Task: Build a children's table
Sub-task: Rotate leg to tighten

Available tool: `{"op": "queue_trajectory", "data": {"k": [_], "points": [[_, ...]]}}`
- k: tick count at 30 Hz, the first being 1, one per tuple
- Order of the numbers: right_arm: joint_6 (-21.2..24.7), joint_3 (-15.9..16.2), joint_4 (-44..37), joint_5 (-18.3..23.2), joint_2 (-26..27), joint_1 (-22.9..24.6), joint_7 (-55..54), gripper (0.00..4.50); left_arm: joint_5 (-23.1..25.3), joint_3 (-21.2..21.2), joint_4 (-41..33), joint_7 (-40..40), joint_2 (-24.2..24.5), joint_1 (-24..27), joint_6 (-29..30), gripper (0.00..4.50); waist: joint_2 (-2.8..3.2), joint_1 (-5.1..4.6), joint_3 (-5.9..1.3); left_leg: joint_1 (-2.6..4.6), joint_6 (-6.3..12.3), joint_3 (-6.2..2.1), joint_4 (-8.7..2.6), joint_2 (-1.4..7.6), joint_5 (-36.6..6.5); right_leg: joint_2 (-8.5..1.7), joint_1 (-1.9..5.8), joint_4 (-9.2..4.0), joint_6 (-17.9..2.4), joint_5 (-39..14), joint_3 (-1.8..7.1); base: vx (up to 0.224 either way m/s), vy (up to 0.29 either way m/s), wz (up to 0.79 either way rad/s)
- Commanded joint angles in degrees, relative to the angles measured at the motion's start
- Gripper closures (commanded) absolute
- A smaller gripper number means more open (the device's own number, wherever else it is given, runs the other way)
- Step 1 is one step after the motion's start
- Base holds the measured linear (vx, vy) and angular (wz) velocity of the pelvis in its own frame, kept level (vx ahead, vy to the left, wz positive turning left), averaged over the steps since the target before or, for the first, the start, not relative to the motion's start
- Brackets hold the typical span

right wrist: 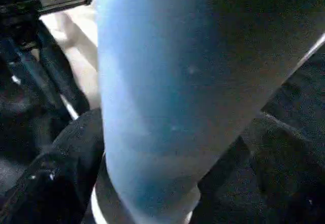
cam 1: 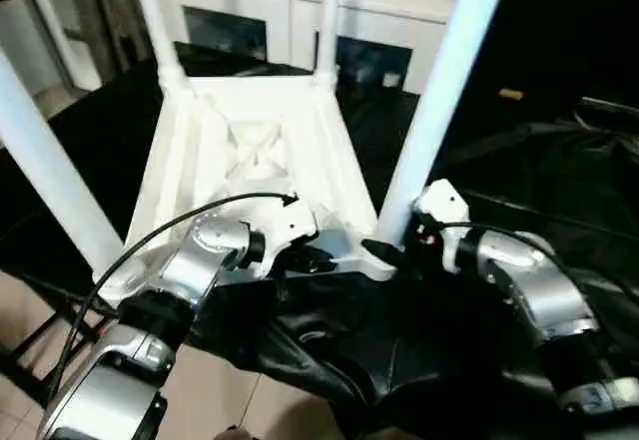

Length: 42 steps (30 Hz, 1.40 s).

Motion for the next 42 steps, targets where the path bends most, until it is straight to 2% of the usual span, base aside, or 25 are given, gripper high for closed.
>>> {"op": "queue_trajectory", "data": {"k": [1,2,3,4,5,8,15,16,19,24,28,31,38,40,42], "points": [[-1.74,1.54,2.98,-1.68,0.8,-1.92,0.2,0.07,0.98,-2.16,-0.08,-1.07,0.02,2.4,1.41,4.5,-0.67,0.05,-3.1,0.53,0.52,-0.4,-4.05,1.4,-15.32,-3.95,2.42,-5.11,-9.89,-16.5,2.49,0.0,0.0,0.0],[-1.87,1.6,3.17,-1.73,0.85,-1.99,0.2,0.07,0.98,-2.14,-0.16,-1.06,0.05,2.42,1.43,4.5,-0.63,-0.12,-3.09,0.49,0.37,-0.45,-4.11,1.43,-15.47,-3.94,2.39,-5.09,-9.87,-16.68,2.47,0.0,0.0,0.0],[-2.34,1.74,3.96,-2.0,1.04,-2.38,0.16,0.22,0.93,-2.04,-0.51,-1.14,0.21,2.43,1.69,4.5,-1.01,-0.24,-3.09,0.44,0.48,-0.4,-4.12,1.38,-15.46,-3.85,2.42,-5.17,-9.7,-16.8,2.45,0.0,0.0,0.0],[-2.9,2.04,4.56,-2.4,1.05,-2.68,0.38,0.22,0.71,-1.84,-0.8,-1.1,0.34,2.46,1.89,4.5,-0.77,-0.29,-3.08,0.46,0.53,-0.44,-4.1,1.43,-15.14,-3.88,2.36,-5.07,-9.61,-16.44,2.53,0.0,0.0,0.0],[-2.9,2.04,4.56,-2.4,1.05,-2.68,0.38,0.22,0.71,-1.84,-0.8,-1.1,0.34,2.46,1.89,4.5,-0.77,-0.29,-3.08,0.46,0.53,-0.44,-4.1,1.43,-15.14,-3.88,2.36,-5.07,-9.61,-16.44,2.53,0.0,0.0,0.0],[-3.87,3.03,6.03,-3.49,0.56,-3.14,1.28,0.22,0.02,-0.9,-0.55,-0.71,0.42,2.3,1.75,4.5,-0.86,-0.4,-3.06,0.46,0.71,-0.39,-4.09,1.38,-15.1,-3.76,2.36,-5.04,-9.94,-15.4,2.55,0.0,0.0,0.0],[-5.37,3.29,9.17,-4.19,1.01,-4.1,1.2,0.22,-0.49,-0.24,-1.4,-0.73,0.43,2.67,2.37,4.5,-1.04,-0.63,-3.01,0.47,0.62,-0.42,-4.14,1.39,-16.12,-3.79,2.25,-5.23,-9.7,-17.65,2.57,0.0,0.0,0.0],[-5.79,3.23,10.14,-4.2,1.26,-4.55,1.3,0.56,-0.61,-0.2,-1.68,-0.77,0.47,2.75,2.61,4.5,-1.07,-0.8,-3.0,0.45,0.65,-0.47,-4.17,1.41,-16.33,-3.79,2.23,-5.14,-10.02,-17.46,2.51,0.0,0.0,0.0],[-6.09,3.21,11.22,-4.04,1.63,-5.02,1.64,0.62,-0.76,-0.16,-2.06,-0.97,0.46,2.91,3.0,4.5,-0.98,-0.88,-2.93,0.47,0.66,-0.46,-4.19,1.42,-16.74,-3.79,2.2,-5.24,-9.95,-17.89,2.58,0.0,0.0,0.0],[-6.33,3.01,12.67,-3.38,2.4,-5.4,1.64,1.1,-0.84,0.07,-2.47,-1.12,0.37,3.16,3.55,4.5,-1.07,-1.03,-3.04,0.41,0.86,-0.39,-4.11,1.39,-15.94,-3.73,2.28,-5.12,-10.53,-16.25,2.63,0.0,0.0,0.0],[-5.81,2.57,13.98,-2.65,3.43,-5.21,1.23,1.44,-1.35,0.58,-2.74,-0.59,0.0,3.39,5.06,4.5,-1.0,-1.24,-2.89,0.45,0.81,-0.46,-4.23,1.4,-16.85,-3.76,2.16,-5.29,-10.48,-17.96,2.56,0.0,0.0,0.0],[-4.96,0.66,15.37,-1.21,5.26,-5.03,-1.0,1.67,-1.51,1.3,-2.7,1.21,-0.84,3.28,6.07,4.5,-0.97,-1.56,-2.76,0.5,0.49,-0.57,-4.35,1.45,-17.96,-3.79,1.99,-5.47,-10.08,-19.88,2.61,0.0,0.0,0.0],[-3.71,-1.97,17.14,1.45,9.0,-4.63,-4.04,1.75,-0.84,2.69,-1.81,6.99,-3.49,2.63,8.18,4.5,-0.76,-1.61,-2.8,0.69,0.15,-0.59,-4.45,1.51,-18.83,-3.75,1.84,-5.49,-10.36,-19.45,2.67,0.0,0.0,0.0],[-3.23,-2.51,17.71,1.14,10.26,-4.73,-7.03,1.75,-0.08,2.88,-1.11,9.72,-4.66,2.14,8.66,4.5,-0.87,-1.52,-2.75,0.73,0.01,-0.54,-4.46,1.5,-18.77,-3.76,1.8,-5.61,-10.33,-19.53,2.67,0.0,0.0,0.0],[-2.13,-4.63,20.05,-0.37,13.53,-5.88,-17.13,1.76,1.2,3.21,0.55,15.6,-7.67,0.95,9.58,4.5,-0.74,-1.53,-2.66,0.73,-0.4,-0.56,-4.55,1.45,-19.0,-3.75,1.69,-5.7,-9.97,-20.55,2.66,0.0,0.0,0.0]]}}
